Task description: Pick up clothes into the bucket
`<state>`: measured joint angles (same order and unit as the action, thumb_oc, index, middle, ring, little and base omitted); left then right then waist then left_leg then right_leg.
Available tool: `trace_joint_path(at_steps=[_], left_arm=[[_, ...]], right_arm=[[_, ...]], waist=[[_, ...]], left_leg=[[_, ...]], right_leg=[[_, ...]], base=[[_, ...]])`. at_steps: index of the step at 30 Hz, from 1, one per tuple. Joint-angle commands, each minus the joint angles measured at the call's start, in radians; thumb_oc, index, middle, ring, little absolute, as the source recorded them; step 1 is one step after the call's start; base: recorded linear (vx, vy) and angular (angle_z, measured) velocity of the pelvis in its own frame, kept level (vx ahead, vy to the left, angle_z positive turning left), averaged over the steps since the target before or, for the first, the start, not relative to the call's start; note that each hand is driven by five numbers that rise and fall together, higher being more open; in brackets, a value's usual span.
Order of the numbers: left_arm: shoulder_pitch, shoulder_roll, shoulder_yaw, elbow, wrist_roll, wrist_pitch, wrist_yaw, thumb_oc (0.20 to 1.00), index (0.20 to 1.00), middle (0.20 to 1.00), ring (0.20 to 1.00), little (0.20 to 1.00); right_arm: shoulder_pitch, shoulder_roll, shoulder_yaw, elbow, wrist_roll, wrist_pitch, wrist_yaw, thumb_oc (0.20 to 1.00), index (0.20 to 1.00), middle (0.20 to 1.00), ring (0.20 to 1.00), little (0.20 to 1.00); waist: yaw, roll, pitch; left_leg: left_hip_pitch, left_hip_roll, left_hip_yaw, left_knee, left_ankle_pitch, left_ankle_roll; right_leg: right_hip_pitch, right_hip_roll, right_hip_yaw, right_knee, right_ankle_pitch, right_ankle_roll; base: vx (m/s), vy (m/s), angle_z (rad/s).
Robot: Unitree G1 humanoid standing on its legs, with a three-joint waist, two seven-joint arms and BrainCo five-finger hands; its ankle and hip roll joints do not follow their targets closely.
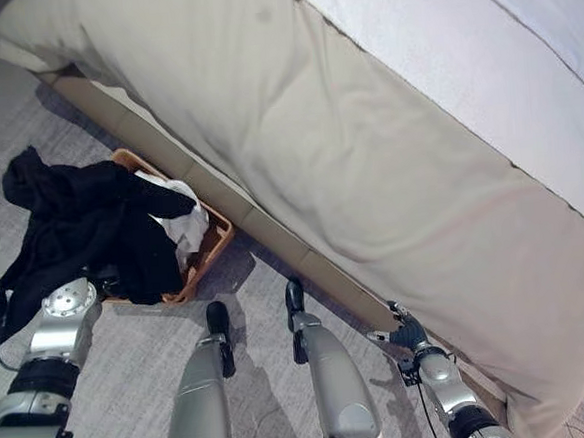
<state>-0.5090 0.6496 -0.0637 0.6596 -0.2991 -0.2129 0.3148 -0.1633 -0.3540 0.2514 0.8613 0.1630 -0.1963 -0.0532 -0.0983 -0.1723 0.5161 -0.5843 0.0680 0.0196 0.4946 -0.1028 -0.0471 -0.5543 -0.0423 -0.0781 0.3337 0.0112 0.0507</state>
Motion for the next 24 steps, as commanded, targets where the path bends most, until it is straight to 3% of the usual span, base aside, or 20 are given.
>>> trace_joint_path(at_steps=[1, 9, 10, 20, 21, 22, 23, 24], left_arm=[[-0.107, 0.068, -0.023, -0.028, -0.028, -0.067, 0.06, 0.2, 0.2, 0.2, 0.2, 0.2], [-0.245, 0.126, -0.078, 0.058, -0.08, -0.061, 0.093, 0.2, 0.2, 0.2, 0.2, 0.2], [-0.247, 0.128, -0.075, 0.07, -0.094, -0.061, 0.096, 0.2, 0.2, 0.2, 0.2, 0.2], [-0.306, 0.155, -0.098, 0.186, -0.153, -0.041, 0.087, 0.2, 0.2, 0.2, 0.2, 0.2], [-0.311, 0.151, -0.097, 0.196, -0.166, -0.037, 0.086, 0.266, 0.266, 0.266, 0.266, 0.266], [-0.314, 0.149, -0.099, 0.202, -0.167, -0.034, 0.084, 0.473, 0.473, 0.473, 0.473, 0.473], [-0.313, 0.141, -0.1, 0.226, -0.185, -0.025, 0.072, 1.0, 1.0, 1.0, 1.0, 1.0], [-0.314, 0.141, -0.1, 0.227, -0.186, -0.025, 0.071, 1.0, 1.0, 1.0, 1.0, 1.0]], right_arm=[[0.008, -0.029, 0.03, -0.079, 0.066, -0.047, -0.044, 1.0, 1.0, 1.0, 1.0, 1.0], [-0.02, -0.056, 0.039, -0.123, 0.111, -0.072, -0.082, 1.0, 1.0, 1.0, 1.0, 1.0], [-0.016, -0.057, 0.045, -0.126, 0.115, -0.073, -0.083, 1.0, 1.0, 1.0, 1.0, 1.0], [-0.021, -0.079, 0.072, -0.148, 0.154, -0.089, -0.092, 1.0, 1.0, 1.0, 1.0, 1.0], [-0.021, -0.08, 0.075, -0.152, 0.157, -0.088, -0.093, 1.0, 1.0, 1.0, 1.0, 1.0], [-0.021, -0.081, 0.078, -0.156, 0.157, -0.089, -0.094, 1.0, 1.0, 1.0, 1.0, 1.0], [-0.022, -0.083, 0.083, -0.16, 0.159, -0.088, -0.095, 1.0, 1.0, 1.0, 1.0, 1.0], [-0.022, -0.083, 0.082, -0.16, 0.159, -0.088, -0.094, 1.0, 1.0, 1.0, 1.0, 1.0]], waist=[[-0.013, -0.02, 0.004], [-0.032, -0.036, 0.004], [-0.029, -0.035, 0.004], [-0.037, -0.055, 0.004], [-0.038, -0.056, 0.004], [-0.039, -0.057, 0.004], [-0.041, -0.058, 0.004], [-0.041, -0.058, 0.004]], left_leg=[[-0.063, -0.043, -0.067, 0.102, -0.048, 0.019], [-0.268, -0.046, -0.096, 0.185, -0.053, 0.021], [-0.261, -0.041, -0.104, 0.196, -0.089, 0.018], [-0.346, -0.033, -0.11, 0.216, -0.095, 0.024], [-0.351, -0.033, -0.11, 0.217, -0.095, 0.024], [-0.354, -0.033, -0.11, 0.216, -0.094, 0.024], [-0.358, -0.034, -0.11, 0.217, -0.095, 0.025], [-0.358, -0.034, -0.11, 0.217, -0.094, 0.025]], right_leg=[[-0.046, -0.095, -0.043, 0.08, -0.006, 0.068], [-0.23, -0.097, -0.063, 0.128, 0.002, 0.072], [-0.227, -0.088, -0.06, 0.142, -0.027, 0.08], [-0.304, -0.076, -0.066, 0.118, -0.006, 0.084], [-0.309, -0.075, -0.066, 0.116, -0.005, 0.084], [-0.311, -0.075, -0.067, 0.113, -0.004, 0.084], [-0.313, -0.073, -0.066, 0.11, -0.002, 0.085], [-0.313, -0.073, -0.066, 0.11, -0.002, 0.085]], base=[[-0.05, 0.004, 0.18], [-0.02, -0.002, 0.1], [0.08, -0.011, 0.07], [0.01, -0.001, 0.01], [0.0, 0.0, 0.0], [0.0, 0.0, 0.0], [0.0, 0.0, 0.0], [0.0, 0.0, 0.0]])
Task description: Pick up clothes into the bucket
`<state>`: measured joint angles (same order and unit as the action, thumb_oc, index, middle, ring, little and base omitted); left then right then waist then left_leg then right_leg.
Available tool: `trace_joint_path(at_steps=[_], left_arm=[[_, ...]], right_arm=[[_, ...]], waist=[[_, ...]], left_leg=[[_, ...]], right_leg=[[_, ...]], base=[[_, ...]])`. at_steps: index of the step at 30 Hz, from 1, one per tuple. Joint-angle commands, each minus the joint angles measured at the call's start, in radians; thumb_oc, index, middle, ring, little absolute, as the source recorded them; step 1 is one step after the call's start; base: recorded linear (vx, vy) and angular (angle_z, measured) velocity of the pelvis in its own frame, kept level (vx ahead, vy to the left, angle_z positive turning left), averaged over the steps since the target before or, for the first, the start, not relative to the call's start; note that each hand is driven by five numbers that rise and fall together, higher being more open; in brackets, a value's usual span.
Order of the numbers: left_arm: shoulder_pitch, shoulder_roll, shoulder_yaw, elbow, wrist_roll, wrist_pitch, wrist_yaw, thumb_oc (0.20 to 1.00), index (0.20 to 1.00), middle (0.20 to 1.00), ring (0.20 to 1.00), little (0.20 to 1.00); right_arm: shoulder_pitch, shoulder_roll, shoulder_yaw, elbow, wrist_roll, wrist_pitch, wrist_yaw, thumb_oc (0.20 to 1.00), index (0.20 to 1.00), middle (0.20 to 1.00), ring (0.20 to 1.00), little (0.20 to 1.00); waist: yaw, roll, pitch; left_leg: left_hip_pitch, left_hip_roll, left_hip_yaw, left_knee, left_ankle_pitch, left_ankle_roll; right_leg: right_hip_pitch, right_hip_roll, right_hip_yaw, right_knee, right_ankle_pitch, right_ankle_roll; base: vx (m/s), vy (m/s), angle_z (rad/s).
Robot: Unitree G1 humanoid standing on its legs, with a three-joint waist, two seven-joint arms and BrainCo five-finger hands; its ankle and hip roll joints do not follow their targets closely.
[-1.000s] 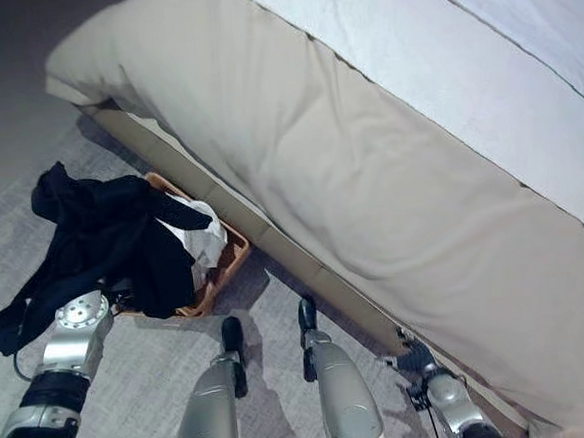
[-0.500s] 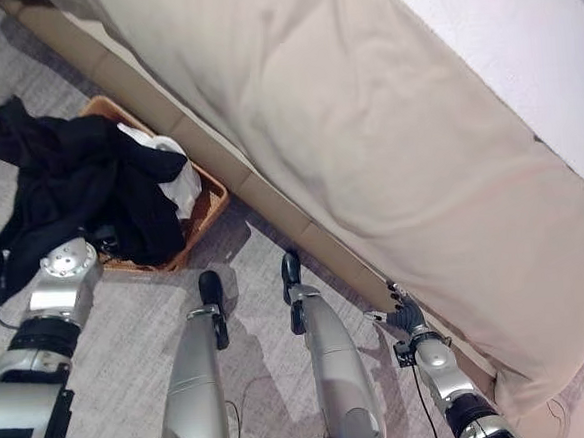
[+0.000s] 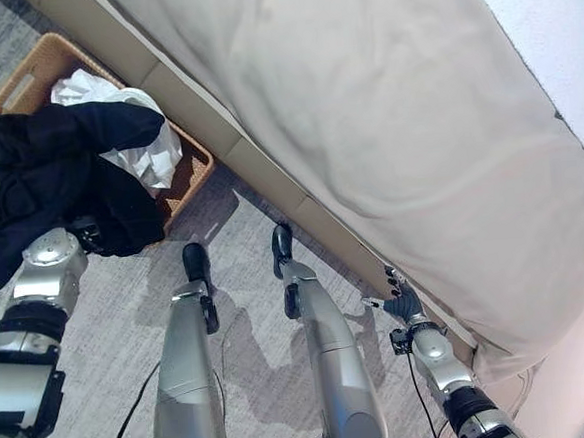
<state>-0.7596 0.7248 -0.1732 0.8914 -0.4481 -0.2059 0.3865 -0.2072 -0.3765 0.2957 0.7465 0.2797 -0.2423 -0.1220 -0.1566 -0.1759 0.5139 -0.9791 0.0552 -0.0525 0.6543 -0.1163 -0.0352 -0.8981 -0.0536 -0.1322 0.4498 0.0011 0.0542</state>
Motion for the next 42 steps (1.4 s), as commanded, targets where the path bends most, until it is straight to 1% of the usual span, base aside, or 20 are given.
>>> trace_joint_path(at_steps=[1, 10, 16, 20, 25, 30, 31, 35, 36, 37, 39, 42], left_arm=[[-0.065, 0.066, 0.009, 0.004, -0.028, -0.029, -0.001, 1.0, 1.0, 1.0, 1.0, 1.0], [-0.051, 0.047, 0.025, 0.033, -0.005, -0.013, -0.001, 1.0, 1.0, 1.0, 1.0, 1.0], [-0.025, 0.035, 0.046, 0.043, -0.042, -0.009, -0.016, 1.0, 1.0, 1.0, 1.0, 1.0], [-0.002, 0.021, 0.071, 0.088, -0.056, 0.01, -0.028, 1.0, 1.0, 1.0, 1.0, 1.0], [0.068, -0.021, 0.122, 0.114, -0.052, 0.025, -0.025, 1.0, 1.0, 1.0, 1.0, 1.0], [0.184, -0.096, 0.185, 0.161, -0.029, 0.031, -0.033, 1.0, 1.0, 1.0, 1.0, 1.0], [0.2, -0.11, 0.19, 0.161, -0.024, 0.03, -0.033, 1.0, 1.0, 1.0, 1.0, 1.0], [0.293, -0.182, 0.209, 0.185, -0.013, 0.031, -0.06, 1.0, 1.0, 1.0, 1.0, 1.0], [0.336, -0.218, 0.205, 0.181, 0.001, 0.032, -0.075, 1.0, 1.0, 1.0, 1.0, 1.0], [0.337, -0.219, 0.205, 0.18, 0.002, 0.032, -0.075, 1.0, 1.0, 1.0, 1.0, 1.0], [0.368, -0.244, 0.198, 0.206, 0.024, 0.037, -0.099, 1.0, 1.0, 1.0, 1.0, 1.0], [0.415, -0.287, 0.18, 0.193, 0.059, 0.033, -0.12, 1.0, 1.0, 1.0, 1.0, 1.0]], right_arm=[[0.021, -0.061, 0.041, -0.044, 0.044, -0.042, -0.027, 1.0, 1.0, 1.0, 1.0, 1.0], [0.015, -0.077, 0.037, -0.057, 0.033, -0.042, -0.027, 1.0, 1.0, 1.0, 1.0, 1.0], [0.007, -0.082, 0.034, -0.051, 0.035, -0.036, -0.023, 1.0, 1.0, 1.0, 1.0, 1.0], [0.003, -0.082, 0.034, -0.052, 0.031, -0.027, -0.025, 1.0, 1.0, 1.0, 1.0, 1.0], [0.004, -0.08, 0.028, -0.049, 0.021, -0.018, -0.033, 1.0, 1.0, 1.0, 1.0, 1.0], [0.001, -0.066, 0.01, -0.025, 0.011, -0.012, -0.042, 1.0, 1.0, 1.0, 1.0, 1.0], [-0.005, -0.063, 0.004, -0.021, 0.009, -0.01, -0.045, 1.0, 1.0, 1.0, 1.0, 1.0], [-0.01, -0.057, -0.018, 0.01, -0.003, -0.001, -0.049, 1.0, 1.0, 1.0, 1.0, 1.0], [-0.011, -0.055, -0.033, 0.027, -0.014, 0.008, -0.05, 1.0, 1.0, 1.0, 1.0, 1.0], [-0.01, -0.055, -0.033, 0.027, -0.014, 0.008, -0.05, 1.0, 1.0, 1.0, 1.0, 1.0], [-0.014, -0.052, -0.045, 0.055, -0.024, 0.016, -0.049, 1.0, 1.0, 1.0, 1.0, 1.0], [-0.014, -0.046, -0.063, 0.086, -0.039, 0.026, -0.045, 1.0, 1.0, 1.0, 1.0, 1.0]], waist=[[0.017, -0.053, 0.006], [0.015, -0.051, 0.006], [0.018, -0.042, 0.006], [0.021, -0.041, 0.006], [0.03, -0.036, 0.006], [0.046, -0.022, 0.006], [0.046, -0.023, 0.006], [0.068, 0.006, 0.006], [0.079, 0.026, 0.006], [0.079, 0.026, 0.006], [0.084, 0.041, 0.006], [0.091, 0.064, 0.006]], left_leg=[[0.034, -0.021, -0.037, 0.057, -0.08, 0.013], [0.036, -0.024, -0.031, 0.051, -0.077, 0.013], [0.054, -0.027, -0.031, 0.023, -0.065, 0.011], [0.07, -0.025, -0.029, 0.001, -0.053, 0.007], [0.114, -0.024, -0.027, -0.036, -0.038, 0.004], [0.201, -0.024, -0.019, -0.102, -0.016, -0.001], [0.196, -0.032, -0.009, -0.123, 0.024, 0.003], [0.305, -0.035, -0.001, -0.181, 0.037, 0.001], [0.364, -0.04, 0.002, -0.213, 0.043, 0.0], [0.366, -0.04, 0.002, -0.215, 0.044, 0.0], [0.43, -0.044, 0.009, -0.252, 0.053, -0.003], [0.538, -0.048, 0.012, -0.314, 0.066, -0.006]], right_leg=[[0.029, -0.062, -0.011, -0.01, 0.009, 0.082], [0.026, -0.064, -0.009, -0.009, 0.007, 0.076], [0.038, -0.07, -0.012, -0.022, 0.013, 0.075], [0.052, -0.068, -0.015, -0.035, 0.018, 0.074], [0.09, -0.071, -0.015, -0.052, 0.02, 0.073], [0.163, -0.076, -0.014, -0.09, 0.03, 0.071], [0.159, -0.085, -0.017, -0.109, 0.061, 0.062], [0.256, -0.091, -0.012, -0.131, 0.058, 0.061], [0.312, -0.094, -0.01, -0.145, 0.055, 0.06], [0.314, -0.094, -0.01, -0.146, 0.055, 0.06], [0.368, -0.098, -0.01, -0.157, 0.052, 0.06], [0.464, -0.099, -0.013, -0.185, 0.048, 0.06]], base=[[0.0, 0.0, 0.0], [0.0, 0.0, 0.0], [0.0, 0.0, 0.0], [0.0, 0.0, 0.0], [-0.01, -0.007, -0.01], [-0.02, -0.011, 0.03], [-0.07, -0.003, 0.06], [0.0, -0.001, -0.02], [0.04, 0.009, -0.06], [0.05, 0.009, -0.01], [0.04, 0.006, 0.04], [0.07, 0.01, 0.05]])
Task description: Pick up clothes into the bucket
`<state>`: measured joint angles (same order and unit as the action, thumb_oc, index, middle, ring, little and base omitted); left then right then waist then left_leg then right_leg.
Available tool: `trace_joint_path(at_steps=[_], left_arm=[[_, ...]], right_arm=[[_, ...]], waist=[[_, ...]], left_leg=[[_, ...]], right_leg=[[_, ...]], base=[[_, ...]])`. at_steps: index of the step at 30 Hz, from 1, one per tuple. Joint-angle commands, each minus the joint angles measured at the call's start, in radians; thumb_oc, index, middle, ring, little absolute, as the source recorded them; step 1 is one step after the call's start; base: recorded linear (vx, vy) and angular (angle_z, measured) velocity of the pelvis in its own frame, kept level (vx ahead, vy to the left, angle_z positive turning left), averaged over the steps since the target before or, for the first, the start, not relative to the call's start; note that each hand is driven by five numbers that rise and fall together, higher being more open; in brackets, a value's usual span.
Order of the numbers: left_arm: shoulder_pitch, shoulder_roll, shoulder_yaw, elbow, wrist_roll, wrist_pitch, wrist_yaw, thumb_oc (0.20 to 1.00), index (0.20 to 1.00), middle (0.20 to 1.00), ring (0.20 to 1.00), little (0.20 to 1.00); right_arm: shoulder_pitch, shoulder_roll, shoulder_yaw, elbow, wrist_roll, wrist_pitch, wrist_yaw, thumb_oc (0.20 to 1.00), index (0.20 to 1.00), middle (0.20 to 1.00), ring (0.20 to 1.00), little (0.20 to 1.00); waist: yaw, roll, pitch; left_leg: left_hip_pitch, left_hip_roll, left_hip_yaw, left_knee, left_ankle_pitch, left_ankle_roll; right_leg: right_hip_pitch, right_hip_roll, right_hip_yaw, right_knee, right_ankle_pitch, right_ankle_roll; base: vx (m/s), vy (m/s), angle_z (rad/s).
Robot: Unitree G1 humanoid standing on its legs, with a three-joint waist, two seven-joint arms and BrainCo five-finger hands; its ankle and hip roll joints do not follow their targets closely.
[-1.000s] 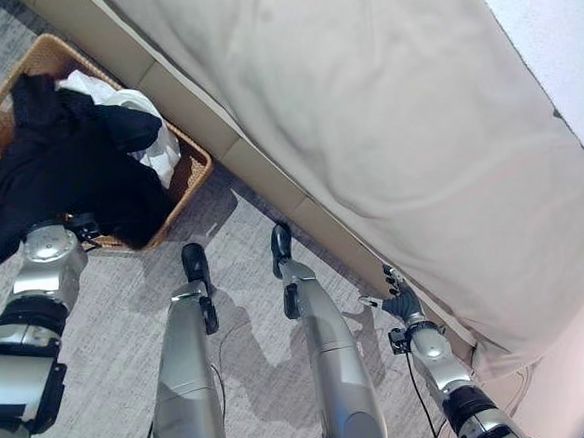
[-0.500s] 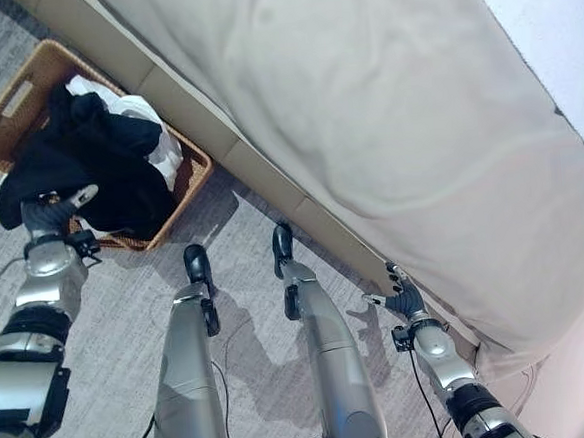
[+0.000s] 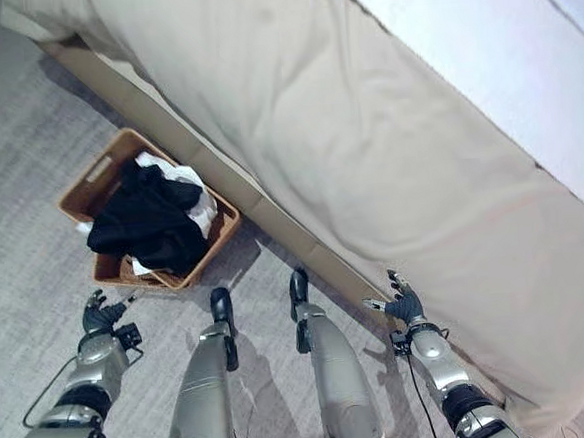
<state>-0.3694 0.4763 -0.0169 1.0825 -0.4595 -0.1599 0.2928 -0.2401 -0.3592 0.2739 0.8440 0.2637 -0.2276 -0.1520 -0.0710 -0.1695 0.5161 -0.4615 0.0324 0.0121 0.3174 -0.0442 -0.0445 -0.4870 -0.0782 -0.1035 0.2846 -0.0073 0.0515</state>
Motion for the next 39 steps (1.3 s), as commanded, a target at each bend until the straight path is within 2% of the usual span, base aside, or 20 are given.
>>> trace_joint_path(at_steps=[1, 6, 9, 10, 12, 13, 16, 23, 30, 34, 36, 39], left_arm=[[0.039, -0.051, 0.013, 0.003, 0.089, -0.012, -0.036, 1.0, 1.0, 1.0, 1.0, 1.0], [0.113, -0.108, -0.057, -0.03, 0.183, -0.023, -0.062, 1.0, 1.0, 1.0, 1.0, 1.0], [0.162, -0.149, -0.072, -0.048, 0.193, -0.04, -0.089, 1.0, 1.0, 1.0, 1.0, 1.0], [0.162, -0.149, -0.072, -0.048, 0.193, -0.04, -0.089, 1.0, 1.0, 1.0, 1.0, 1.0], [0.208, -0.192, -0.094, -0.052, 0.195, -0.044, -0.114, 1.0, 1.0, 1.0, 1.0, 1.0], [0.208, -0.192, -0.094, -0.053, 0.195, -0.044, -0.114, 1.0, 1.0, 1.0, 1.0, 1.0], [0.261, -0.249, -0.144, -0.058, 0.222, -0.046, -0.156, 1.0, 1.0, 1.0, 1.0, 1.0], [0.332, -0.31, -0.17, -0.025, 0.228, -0.044, -0.196, 1.0, 1.0, 1.0, 1.0, 1.0], [0.378, -0.31, -0.181, -0.041, 0.329, -0.087, -0.153, 1.0, 1.0, 1.0, 1.0, 1.0], [0.384, -0.315, -0.161, 0.008, 0.314, -0.09, -0.155, 1.0, 1.0, 1.0, 1.0, 1.0], [0.388, -0.321, -0.154, 0.039, 0.294, -0.083, -0.18, 1.0, 1.0, 1.0, 1.0, 1.0], [0.388, -0.332, -0.146, 0.076, 0.258, -0.07, -0.212, 1.0, 1.0, 1.0, 1.0, 1.0]], right_arm=[[0.018, -0.06, -0.048, 0.003, -0.028, 0.015, -0.014, 1.0, 1.0, 1.0, 1.0, 1.0], [0.041, -0.035, -0.057, 0.05, -0.058, 0.032, -0.006, 1.0, 1.0, 1.0, 1.0, 1.0], [0.071, -0.014, -0.06, 0.089, -0.077, 0.038, 0.006, 1.0, 1.0, 1.0, 1.0, 1.0], [0.071, -0.014, -0.06, 0.089, -0.077, 0.038, 0.006, 1.0, 1.0, 1.0, 1.0, 1.0], [0.099, 0.008, -0.052, 0.125, -0.104, 0.05, 0.02, 1.0, 1.0, 1.0, 1.0, 1.0], [0.099, 0.008, -0.052, 0.125, -0.104, 0.05, 0.02, 1.0, 1.0, 1.0, 1.0, 1.0], [0.128, 0.033, -0.046, 0.174, -0.128, 0.061, 0.037, 1.0, 1.0, 1.0, 1.0, 1.0], [0.169, 0.087, -0.061, 0.23, -0.053, 0.058, 0.066, 1.0, 1.0, 1.0, 1.0, 1.0], [0.216, 0.126, -0.048, 0.259, -0.011, 0.042, 0.098, 1.0, 1.0, 1.0, 1.0, 1.0], [0.237, 0.142, -0.056, 0.289, 0.025, 0.036, 0.119, 1.0, 1.0, 1.0, 1.0, 1.0], [0.247, 0.146, -0.075, 0.301, 0.076, 0.034, 0.142, 1.0, 1.0, 1.0, 1.0, 1.0], [0.252, 0.147, -0.081, 0.321, 0.066, 0.039, 0.143, 1.0, 1.0, 1.0, 1.0, 1.0]], waist=[[0.007, 0.065, 0.004], [0.005, 0.1, -0.076], [0.007, 0.118, -0.127], [0.007, 0.118, -0.126], [0.009, 0.137, -0.177], [0.009, 0.137, -0.177], [0.011, 0.15, -0.237], [0.023, 0.145, -0.32], [0.045, 0.132, -0.354], [0.048, 0.13, -0.365], [0.044, 0.133, -0.372], [0.037, 0.141, -0.385]], left_leg=[[0.056, -0.027, -0.052, 0.003, 0.001, 0.003], [0.181, -0.031, -0.055, -0.101, 0.031, -0.003], [0.244, -0.038, -0.06, -0.142, 0.037, -0.003], [0.244, -0.038, -0.06, -0.142, 0.037, -0.003], [0.299, -0.037, -0.068, -0.175, 0.042, -0.004], [0.299, -0.037, -0.068, -0.175, 0.042, -0.004], [0.361, -0.029, -0.077, -0.206, 0.045, -0.007], [0.429, -0.018, -0.058, -0.193, 0.022, -0.02], [0.488, -0.02, -0.052, -0.176, -0.002, -0.023], [0.511, -0.02, -0.057, -0.181, -0.011, -0.023], [0.524, -0.021, -0.056, -0.187, -0.014, -0.021], [0.545, -0.021, -0.052, -0.219, -0.01, -0.021]], right_leg=[[0.086, -0.074, -0.043, -0.03, 0.057, 0.063], [0.197, -0.066, -0.048, -0.08, 0.049, 0.063], [0.253, -0.057, -0.054, -0.093, 0.035, 0.061], [0.254, -0.057, -0.054, -0.093, 0.035, 0.061], [0.3, -0.049, -0.06, -0.095, 0.013, 0.055], [0.3, -0.049, -0.06, -0.096, 0.013, 0.055], [0.371, -0.038, -0.071, -0.124, -0.004, 0.049], [0.49, -0.023, -0.073, -0.222, -0.004, 0.045], [0.582, -0.02, -0.072, -0.267, -0.01, 0.042], [0.609, -0.022, -0.076, -0.27, -0.018, 0.04], [0.618, -0.023, -0.076, -0.272, -0.02, 0.039], [0.63, -0.023, -0.078, -0.278, -0.021, 0.04]], base=[[0.08, -0.013, 0.02], [0.12, -0.027, 0.09], [0.1, -0.039, 0.03], [0.11, -0.037, 0.09], [0.1, -0.043, 0.11], [0.09, -0.05, 0.04], [0.08, -0.064, 0.04], [0.07, -0.059, 0.05], [0.06, -0.037, -0.04], [0.04, -0.017, 0.02], [0.05, 0.002, 0.03], [0.04, 0.012, 0.03]])
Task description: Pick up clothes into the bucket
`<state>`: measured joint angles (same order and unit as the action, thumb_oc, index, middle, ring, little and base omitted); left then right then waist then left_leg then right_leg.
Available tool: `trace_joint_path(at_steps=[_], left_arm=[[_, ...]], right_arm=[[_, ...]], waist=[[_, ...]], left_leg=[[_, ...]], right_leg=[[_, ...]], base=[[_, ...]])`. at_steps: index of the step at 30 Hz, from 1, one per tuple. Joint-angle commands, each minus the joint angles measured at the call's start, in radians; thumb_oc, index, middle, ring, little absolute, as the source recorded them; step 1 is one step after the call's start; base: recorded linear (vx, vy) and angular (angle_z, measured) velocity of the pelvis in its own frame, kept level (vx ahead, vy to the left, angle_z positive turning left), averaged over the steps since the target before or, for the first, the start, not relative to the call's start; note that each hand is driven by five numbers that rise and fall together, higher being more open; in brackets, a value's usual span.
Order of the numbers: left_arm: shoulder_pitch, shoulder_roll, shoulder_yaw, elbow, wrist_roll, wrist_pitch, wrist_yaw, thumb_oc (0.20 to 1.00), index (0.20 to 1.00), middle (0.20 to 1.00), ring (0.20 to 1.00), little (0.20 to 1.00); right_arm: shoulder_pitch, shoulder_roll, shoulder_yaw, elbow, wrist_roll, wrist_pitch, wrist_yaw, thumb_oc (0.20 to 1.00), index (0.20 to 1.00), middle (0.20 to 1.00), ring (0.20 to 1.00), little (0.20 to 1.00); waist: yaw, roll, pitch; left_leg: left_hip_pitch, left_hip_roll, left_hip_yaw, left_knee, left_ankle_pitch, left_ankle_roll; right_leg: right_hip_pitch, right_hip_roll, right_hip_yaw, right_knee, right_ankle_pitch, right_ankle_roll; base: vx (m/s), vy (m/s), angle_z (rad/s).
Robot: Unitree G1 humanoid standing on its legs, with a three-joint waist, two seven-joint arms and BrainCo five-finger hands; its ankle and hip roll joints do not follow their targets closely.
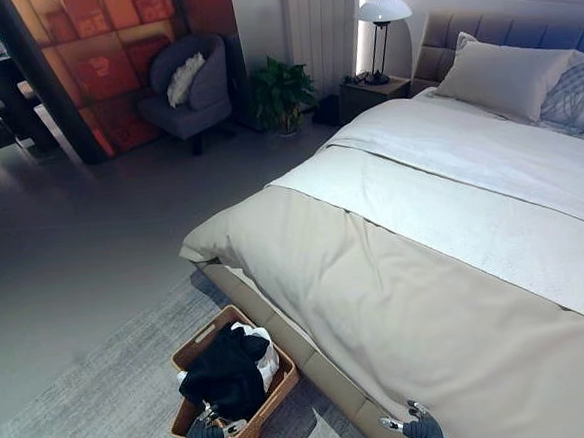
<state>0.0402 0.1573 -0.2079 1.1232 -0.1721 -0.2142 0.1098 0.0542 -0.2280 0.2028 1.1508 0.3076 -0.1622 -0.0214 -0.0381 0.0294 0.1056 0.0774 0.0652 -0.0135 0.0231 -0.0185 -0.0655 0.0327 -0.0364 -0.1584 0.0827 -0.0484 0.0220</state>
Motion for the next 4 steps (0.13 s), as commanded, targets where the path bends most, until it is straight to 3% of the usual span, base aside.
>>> trace_joint_path(at_steps=[1, 4], left_arm=[[-0.021, -0.017, 0.045, 0.043, -0.032, -0.014, -0.035, 1.0, 1.0, 1.0, 1.0, 1.0], [-0.028, -0.026, 0.042, 0.057, -0.063, -0.007, -0.065, 1.0, 1.0, 1.0, 1.0, 1.0]], right_arm=[[-0.042, 0.017, -0.01, 0.015, 0.021, -0.024, 0.012, 1.0, 1.0, 1.0, 1.0, 1.0], [-0.045, 0.017, -0.009, 0.019, 0.018, -0.021, 0.015, 1.0, 1.0, 1.0, 1.0, 1.0]], waist=[[0.001, -0.057, 0.021], [-0.009, -0.052, 0.013]], left_leg=[[0.011, -0.052, -0.027, 0.065, -0.033, 0.0], [0.018, -0.052, -0.03, 0.041, -0.026, 0.0]], right_leg=[[0.111, -0.065, -0.027, -0.076, 0.019, 0.07], [0.111, -0.065, -0.031, -0.074, 0.019, 0.072]], base=[[0.0, 0.0, 0.0], [0.0, 0.005, 0.01]])
